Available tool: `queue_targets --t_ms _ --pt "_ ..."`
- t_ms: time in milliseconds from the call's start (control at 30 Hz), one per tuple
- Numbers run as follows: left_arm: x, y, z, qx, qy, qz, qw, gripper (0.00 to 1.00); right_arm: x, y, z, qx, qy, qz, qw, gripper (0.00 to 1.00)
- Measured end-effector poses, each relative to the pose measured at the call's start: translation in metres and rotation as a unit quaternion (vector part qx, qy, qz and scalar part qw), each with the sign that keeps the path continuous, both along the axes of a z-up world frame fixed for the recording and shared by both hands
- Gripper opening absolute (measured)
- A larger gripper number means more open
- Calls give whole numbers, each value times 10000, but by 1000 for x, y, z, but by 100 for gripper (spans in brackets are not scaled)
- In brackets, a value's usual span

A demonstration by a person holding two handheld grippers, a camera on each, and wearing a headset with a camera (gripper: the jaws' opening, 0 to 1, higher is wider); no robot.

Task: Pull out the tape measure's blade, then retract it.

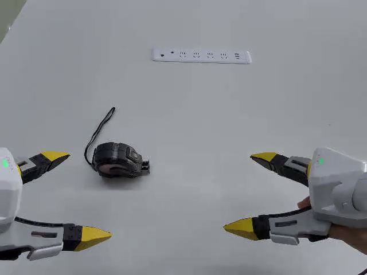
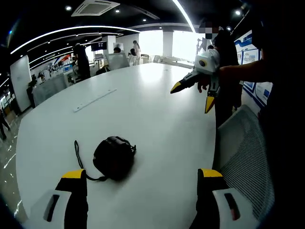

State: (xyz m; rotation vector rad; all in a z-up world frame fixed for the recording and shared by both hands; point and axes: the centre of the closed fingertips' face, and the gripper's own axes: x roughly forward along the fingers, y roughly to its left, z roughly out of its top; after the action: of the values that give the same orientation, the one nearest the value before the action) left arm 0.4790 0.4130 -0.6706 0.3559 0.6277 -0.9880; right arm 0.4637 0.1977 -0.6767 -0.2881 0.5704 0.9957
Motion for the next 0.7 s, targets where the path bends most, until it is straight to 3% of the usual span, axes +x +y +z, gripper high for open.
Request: queue_targets --t_ms 700 --pt "27 0 -22 541 144 -651 9963 79 29 40 -7 -126 -174 861 9961 71"
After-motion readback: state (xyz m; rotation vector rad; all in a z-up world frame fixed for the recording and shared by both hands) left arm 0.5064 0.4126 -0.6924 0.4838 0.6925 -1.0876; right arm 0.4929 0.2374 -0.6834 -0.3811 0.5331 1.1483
